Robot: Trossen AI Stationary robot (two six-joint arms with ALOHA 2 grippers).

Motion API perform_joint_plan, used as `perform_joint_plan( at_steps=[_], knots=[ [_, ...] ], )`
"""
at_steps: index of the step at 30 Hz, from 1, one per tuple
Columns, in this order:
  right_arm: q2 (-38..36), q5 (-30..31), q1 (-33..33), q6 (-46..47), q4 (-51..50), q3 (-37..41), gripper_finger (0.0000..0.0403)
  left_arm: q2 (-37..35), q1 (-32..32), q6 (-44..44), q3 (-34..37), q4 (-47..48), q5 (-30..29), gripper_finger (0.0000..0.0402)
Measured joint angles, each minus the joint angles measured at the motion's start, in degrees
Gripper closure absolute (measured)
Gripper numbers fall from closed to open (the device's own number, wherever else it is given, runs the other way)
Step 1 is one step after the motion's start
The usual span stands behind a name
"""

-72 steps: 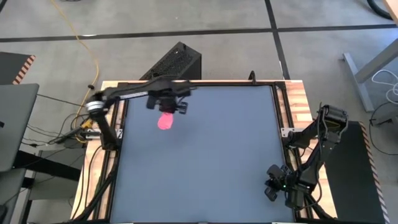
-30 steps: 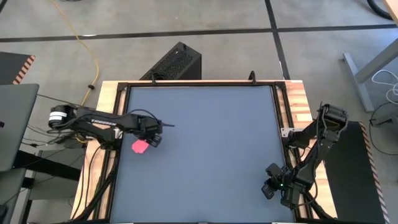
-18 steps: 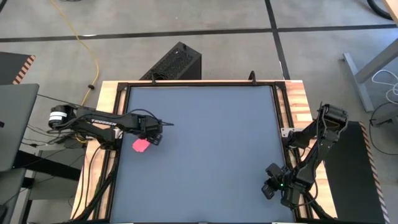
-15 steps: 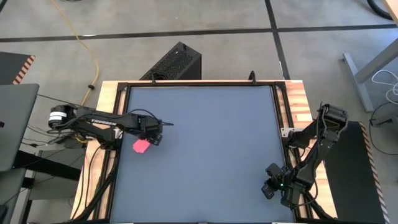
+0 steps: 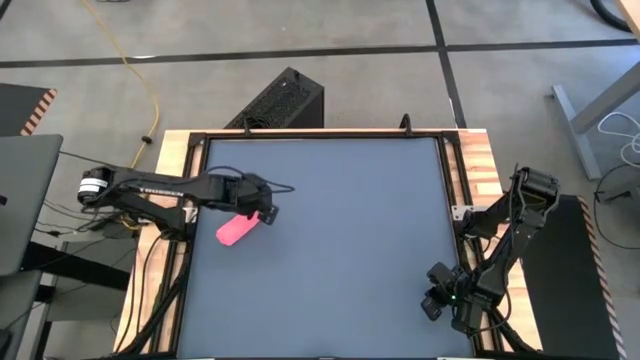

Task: Roll towel
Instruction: Return to Home Position

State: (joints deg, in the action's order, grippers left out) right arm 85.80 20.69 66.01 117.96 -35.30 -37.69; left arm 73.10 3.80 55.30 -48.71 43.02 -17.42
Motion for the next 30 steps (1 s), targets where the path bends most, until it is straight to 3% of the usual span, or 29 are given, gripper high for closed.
perform_joint_plan(
  at_steps=[4,10,12,15,17,19,23,30],
  knots=[
    [0.0,0.0,0.0,-3.6,-0.3,0.0,0.0335,0.0,-0.1,0.3,-5.9,-3.5,0.1,0.0133],
    [0.0,0.9,-0.8,-9.7,-0.8,0.0,0.0335,0.4,-2.1,3.0,-8.6,-25.2,-1.1,0.0153],
    [0.0,1.1,-1.4,-11.5,-1.5,0.0,0.0335,1.3,-2.7,4.8,-8.6,-32.5,-2.3,0.0187],
    [0.1,2.4,-2.7,-14.4,-3.5,0.0,0.0335,3.9,-3.9,5.4,-8.6,-40.5,-3.5,0.0272],
    [0.1,4.4,-3.7,-15.2,-4.9,0.1,0.0335,5.9,-5.1,6.1,-8.6,-42.6,-5.0,0.0345],
    [0.2,6.0,-4.8,-16.2,-6.8,0.2,0.0335,8.1,-6.5,8.7,-8.6,-43.9,-7.0,0.0384],
    [0.2,7.0,-7.5,-16.5,-10.2,0.2,0.0335,11.2,-8.1,16.1,-8.5,-44.8,-5.9,0.0372],
    [0.2,6.9,-11.5,-16.5,-14.2,0.3,0.0335,14.4,-9.5,21.7,-8.5,-44.9,5.9,0.0359]
  ],
)
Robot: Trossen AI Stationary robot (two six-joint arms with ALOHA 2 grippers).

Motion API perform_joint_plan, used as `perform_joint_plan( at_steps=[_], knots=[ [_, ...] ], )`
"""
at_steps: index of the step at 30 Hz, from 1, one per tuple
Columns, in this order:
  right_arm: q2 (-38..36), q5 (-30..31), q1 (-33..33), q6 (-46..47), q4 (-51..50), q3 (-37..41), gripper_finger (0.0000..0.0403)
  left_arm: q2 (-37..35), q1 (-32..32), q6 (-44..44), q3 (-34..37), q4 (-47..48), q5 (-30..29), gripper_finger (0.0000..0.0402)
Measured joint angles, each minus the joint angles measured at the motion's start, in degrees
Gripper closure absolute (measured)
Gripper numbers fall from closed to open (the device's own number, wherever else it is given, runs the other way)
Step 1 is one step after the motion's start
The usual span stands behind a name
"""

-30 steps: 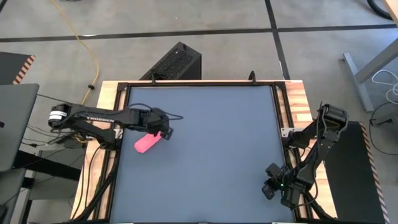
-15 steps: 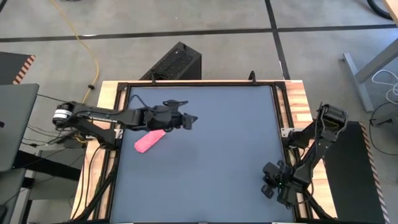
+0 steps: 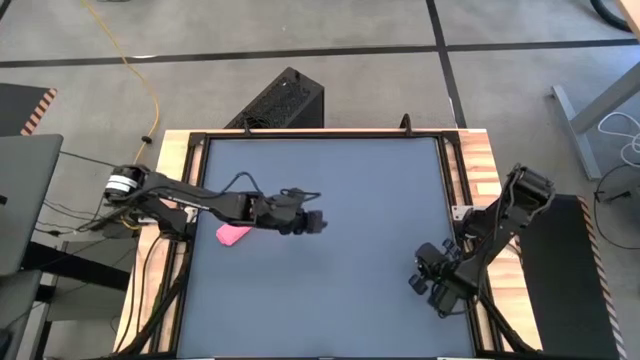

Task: Roll towel
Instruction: Return to Home Position

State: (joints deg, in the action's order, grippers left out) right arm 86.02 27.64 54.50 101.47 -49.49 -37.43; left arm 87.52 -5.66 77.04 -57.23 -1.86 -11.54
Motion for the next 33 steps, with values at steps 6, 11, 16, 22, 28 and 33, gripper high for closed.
perform_joint_plan(
  at_steps=[6,11,16,22,28,33],
  knots=[
    [-0.1,0.8,-4.4,3.8,1.4,-0.1,0.0335,4.0,-0.5,-3.8,0.0,-0.1,7.0,0.0358],
    [-0.1,0.7,-7.3,2.0,3.6,-0.1,0.0335,7.7,-0.4,-3.9,0.0,0.0,6.8,0.0358],
    [-0.1,0.6,-10.0,0.5,4.9,-0.1,0.0335,11.7,-0.4,-3.9,0.0,-0.3,6.1,0.0358],
    [-0.2,1.4,-14.8,6.4,11.5,-0.2,0.0335,16.7,-0.4,-3.9,0.0,-0.2,5.9,0.0358],
    [-1.7,8.4,-20.8,6.1,20.3,-1.5,0.0335,22.0,-0.4,-3.9,-0.2,-0.8,5.8,0.0358],
    [-5.2,8.9,-23.7,-12.3,24.6,-6.3,0.0335,24.7,-0.5,-4.0,-0.3,-0.9,5.7,0.0358]
  ],
)
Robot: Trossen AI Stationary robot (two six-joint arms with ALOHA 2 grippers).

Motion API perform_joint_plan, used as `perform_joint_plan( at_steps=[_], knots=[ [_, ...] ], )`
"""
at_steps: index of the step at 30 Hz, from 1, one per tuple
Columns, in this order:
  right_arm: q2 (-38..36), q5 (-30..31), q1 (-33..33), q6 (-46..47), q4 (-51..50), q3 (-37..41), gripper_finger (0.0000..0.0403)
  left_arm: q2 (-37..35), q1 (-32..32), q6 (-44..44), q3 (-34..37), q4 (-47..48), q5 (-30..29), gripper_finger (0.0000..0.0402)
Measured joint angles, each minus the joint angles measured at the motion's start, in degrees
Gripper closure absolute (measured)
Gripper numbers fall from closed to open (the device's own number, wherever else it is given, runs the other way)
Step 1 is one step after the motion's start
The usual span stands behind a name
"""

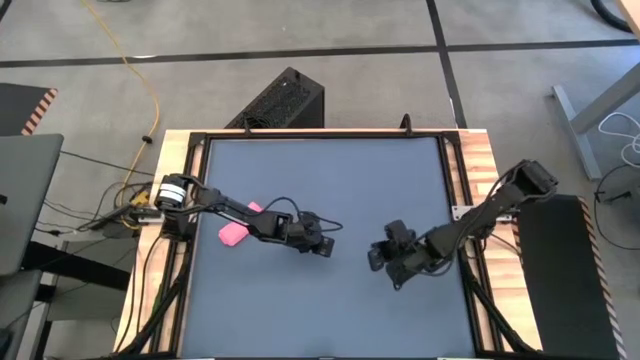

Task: Roll towel
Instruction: Return to Home Position

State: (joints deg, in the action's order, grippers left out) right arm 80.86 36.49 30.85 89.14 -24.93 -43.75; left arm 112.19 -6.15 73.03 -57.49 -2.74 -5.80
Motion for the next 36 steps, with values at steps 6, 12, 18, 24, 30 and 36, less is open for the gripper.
perform_joint_plan(
  at_steps=[6,12,18,24,30,36],
  knots=[
    [-2.1,-1.9,-0.3,-20.4,7.9,-4.4,0.0335,0.0,-0.2,-2.5,0.2,-2.4,-4.9,0.0358],
    [-1.9,-3.4,-0.3,-30.3,7.6,-6.1,0.0335,0.4,1.2,-3.9,0.3,-9.8,-9.7,0.0358],
    [-1.8,1.1,-1.8,-42.1,6.2,-6.2,0.0335,-0.1,2.8,-13.8,0.5,-23.5,6.8,0.0358],
    [-5.7,2.6,-6.6,-56.0,7.0,-6.2,0.0335,-13.7,3.1,-41.3,0.2,-32.8,15.5,0.0358],
    [-16.6,2.4,-12.9,-68.9,11.3,-6.1,0.0335,-37.6,7.4,-59.4,0.4,-13.1,14.3,0.0358],
    [-26.1,-11.2,-21.3,-84.6,21.3,-6.1,0.0335,-56.9,11.5,-68.5,0.6,10.2,10.7,0.0358]
  ],
)
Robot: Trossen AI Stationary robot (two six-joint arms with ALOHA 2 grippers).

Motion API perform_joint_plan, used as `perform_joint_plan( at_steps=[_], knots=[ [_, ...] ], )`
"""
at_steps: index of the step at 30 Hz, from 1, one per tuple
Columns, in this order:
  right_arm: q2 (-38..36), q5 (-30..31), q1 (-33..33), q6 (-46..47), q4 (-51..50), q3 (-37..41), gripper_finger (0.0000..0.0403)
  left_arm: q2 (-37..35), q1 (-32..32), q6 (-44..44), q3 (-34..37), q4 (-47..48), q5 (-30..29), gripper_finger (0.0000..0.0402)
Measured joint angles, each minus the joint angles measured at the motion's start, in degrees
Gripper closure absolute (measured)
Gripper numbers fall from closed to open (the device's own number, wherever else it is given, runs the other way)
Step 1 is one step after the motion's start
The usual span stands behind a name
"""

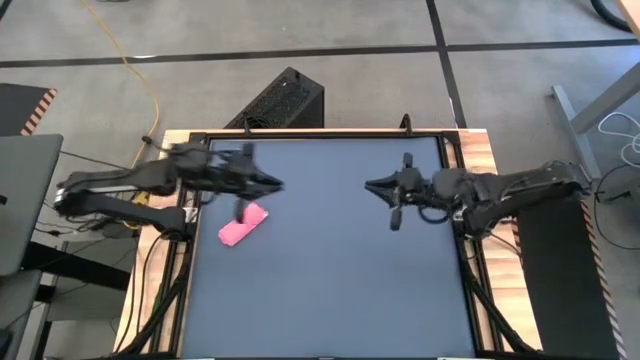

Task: Roll towel
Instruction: Return to Home Position

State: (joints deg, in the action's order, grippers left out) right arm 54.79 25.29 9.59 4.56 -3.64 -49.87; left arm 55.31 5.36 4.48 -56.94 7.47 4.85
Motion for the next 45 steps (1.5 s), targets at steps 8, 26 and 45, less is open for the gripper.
perform_joint_plan(
  at_steps=[8,26,45],
  knots=[
    [-5.5,-22.9,-12.9,-3.3,-1.1,0.0,0.0335,-17.7,2.0,0.7,1.0,14.7,1.8,0.0358],
    [-7.0,-30.1,-23.3,14.0,12.3,26.5,0.0335,-55.3,2.2,22.2,37.0,18.4,-4.2,0.0359],
    [-13.3,-31.5,-15.4,21.7,8.3,40.5,0.0335,-50.2,2.1,29.3,40.3,26.2,-13.7,0.0359]
  ],
)
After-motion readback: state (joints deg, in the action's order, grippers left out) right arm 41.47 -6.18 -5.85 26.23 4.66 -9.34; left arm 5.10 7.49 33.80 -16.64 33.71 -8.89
